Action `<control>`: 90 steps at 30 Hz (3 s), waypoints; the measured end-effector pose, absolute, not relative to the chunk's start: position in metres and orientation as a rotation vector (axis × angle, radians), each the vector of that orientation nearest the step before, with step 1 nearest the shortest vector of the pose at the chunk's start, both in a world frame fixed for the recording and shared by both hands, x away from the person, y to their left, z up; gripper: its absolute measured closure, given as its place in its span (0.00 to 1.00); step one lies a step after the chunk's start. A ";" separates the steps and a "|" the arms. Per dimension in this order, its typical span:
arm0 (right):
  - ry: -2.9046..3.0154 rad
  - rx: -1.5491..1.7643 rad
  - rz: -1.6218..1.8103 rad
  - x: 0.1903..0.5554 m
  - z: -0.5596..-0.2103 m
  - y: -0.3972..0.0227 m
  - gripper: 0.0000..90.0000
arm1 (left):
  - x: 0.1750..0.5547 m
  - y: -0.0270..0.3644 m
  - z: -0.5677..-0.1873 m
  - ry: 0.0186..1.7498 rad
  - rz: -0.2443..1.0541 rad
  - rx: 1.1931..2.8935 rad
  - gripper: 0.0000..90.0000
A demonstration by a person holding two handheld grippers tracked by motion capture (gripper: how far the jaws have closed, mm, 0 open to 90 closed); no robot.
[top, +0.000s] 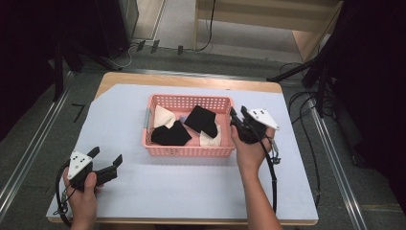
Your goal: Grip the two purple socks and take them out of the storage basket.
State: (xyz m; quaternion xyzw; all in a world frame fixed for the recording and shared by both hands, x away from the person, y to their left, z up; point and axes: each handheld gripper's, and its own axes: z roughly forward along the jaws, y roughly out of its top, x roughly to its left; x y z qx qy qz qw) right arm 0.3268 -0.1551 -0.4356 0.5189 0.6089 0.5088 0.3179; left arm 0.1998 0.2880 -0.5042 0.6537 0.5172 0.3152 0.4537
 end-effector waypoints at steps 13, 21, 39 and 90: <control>1.972 1.290 1.185 0.364 -0.435 -0.065 0.67 | 0.200 0.288 -0.504 1.279 0.774 1.612 0.16; 2.125 1.330 1.034 0.392 -0.450 -0.039 0.62 | 0.200 0.289 -0.504 1.277 0.769 1.609 0.16; 2.363 1.239 0.697 0.405 -0.483 -0.030 0.86 | 0.200 0.289 -0.504 1.276 0.770 1.610 0.16; 2.217 1.282 1.069 0.396 -0.464 -0.038 0.90 | 0.200 0.289 -0.504 1.277 0.767 1.609 0.16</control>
